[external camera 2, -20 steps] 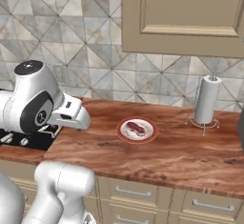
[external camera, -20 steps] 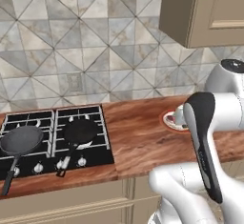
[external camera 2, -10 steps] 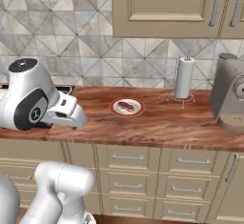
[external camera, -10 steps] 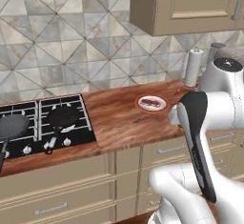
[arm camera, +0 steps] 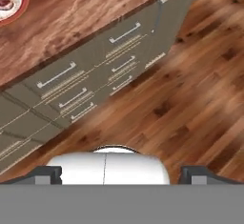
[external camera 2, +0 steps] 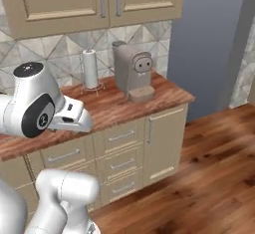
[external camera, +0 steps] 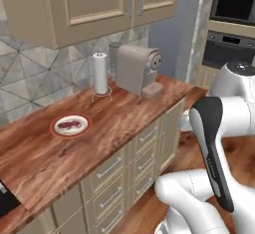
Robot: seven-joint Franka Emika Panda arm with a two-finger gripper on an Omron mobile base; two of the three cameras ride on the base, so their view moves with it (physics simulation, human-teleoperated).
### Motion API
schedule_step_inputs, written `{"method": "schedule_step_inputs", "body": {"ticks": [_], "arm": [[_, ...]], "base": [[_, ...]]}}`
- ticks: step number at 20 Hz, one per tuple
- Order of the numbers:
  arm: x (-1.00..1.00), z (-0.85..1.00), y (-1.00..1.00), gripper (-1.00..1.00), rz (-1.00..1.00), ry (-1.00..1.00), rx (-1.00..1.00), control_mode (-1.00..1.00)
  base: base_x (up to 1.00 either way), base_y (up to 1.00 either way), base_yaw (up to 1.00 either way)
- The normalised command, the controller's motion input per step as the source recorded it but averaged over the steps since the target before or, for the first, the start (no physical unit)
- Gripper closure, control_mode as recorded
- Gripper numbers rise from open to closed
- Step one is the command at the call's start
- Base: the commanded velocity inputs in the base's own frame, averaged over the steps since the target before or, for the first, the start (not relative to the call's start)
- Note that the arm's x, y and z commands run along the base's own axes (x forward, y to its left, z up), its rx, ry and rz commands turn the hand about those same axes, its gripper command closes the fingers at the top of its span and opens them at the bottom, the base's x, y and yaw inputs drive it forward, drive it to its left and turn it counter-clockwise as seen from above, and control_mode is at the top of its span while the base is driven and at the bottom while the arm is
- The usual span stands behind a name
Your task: Place one of the steaks on the plate and the other in the bowl. Then place the bowl in the fridge.
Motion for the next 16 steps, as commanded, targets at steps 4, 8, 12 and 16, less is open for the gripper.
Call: {"method": "schedule_step_inputs", "body": {"ticks": [4, 8, 12, 16], "arm": [[0.0, 0.0, 0.0, -1.0, 0.0, 0.0, 0.0, 1.0], [0.0, 0.0, 0.0, -1.0, 0.0, 0.0, 0.0, 1.0], [0.0, 0.0, 0.0, -1.0, 0.0, 0.0, 0.0, 1.0], [0.0, 0.0, 0.0, -1.0, 0.0, 0.0, 0.0, 1.0]], "base": [[0.0, 0.0, -1.0], [0.19, -0.18, -0.88], [1.0, -0.96, -0.09], [1.0, -0.8, -0.01]]}}
